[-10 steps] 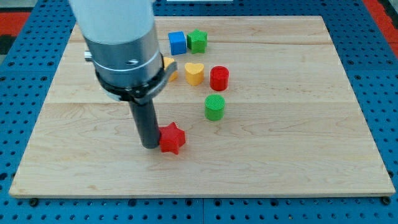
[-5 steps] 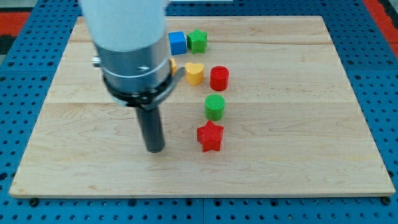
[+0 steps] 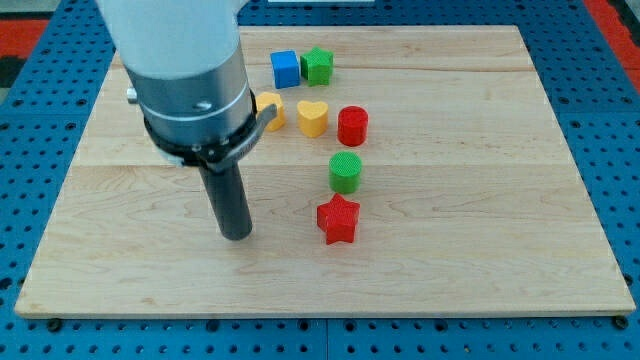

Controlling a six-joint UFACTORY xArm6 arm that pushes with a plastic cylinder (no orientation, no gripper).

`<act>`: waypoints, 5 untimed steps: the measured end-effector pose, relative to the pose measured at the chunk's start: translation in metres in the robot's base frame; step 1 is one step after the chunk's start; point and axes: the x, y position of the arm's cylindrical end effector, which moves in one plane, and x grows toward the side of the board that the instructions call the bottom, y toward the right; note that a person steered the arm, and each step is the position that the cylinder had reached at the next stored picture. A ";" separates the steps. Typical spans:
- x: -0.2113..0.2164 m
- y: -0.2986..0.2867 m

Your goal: Move your arm towards top center

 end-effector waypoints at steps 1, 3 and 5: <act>-0.027 -0.027; -0.134 -0.104; -0.207 -0.058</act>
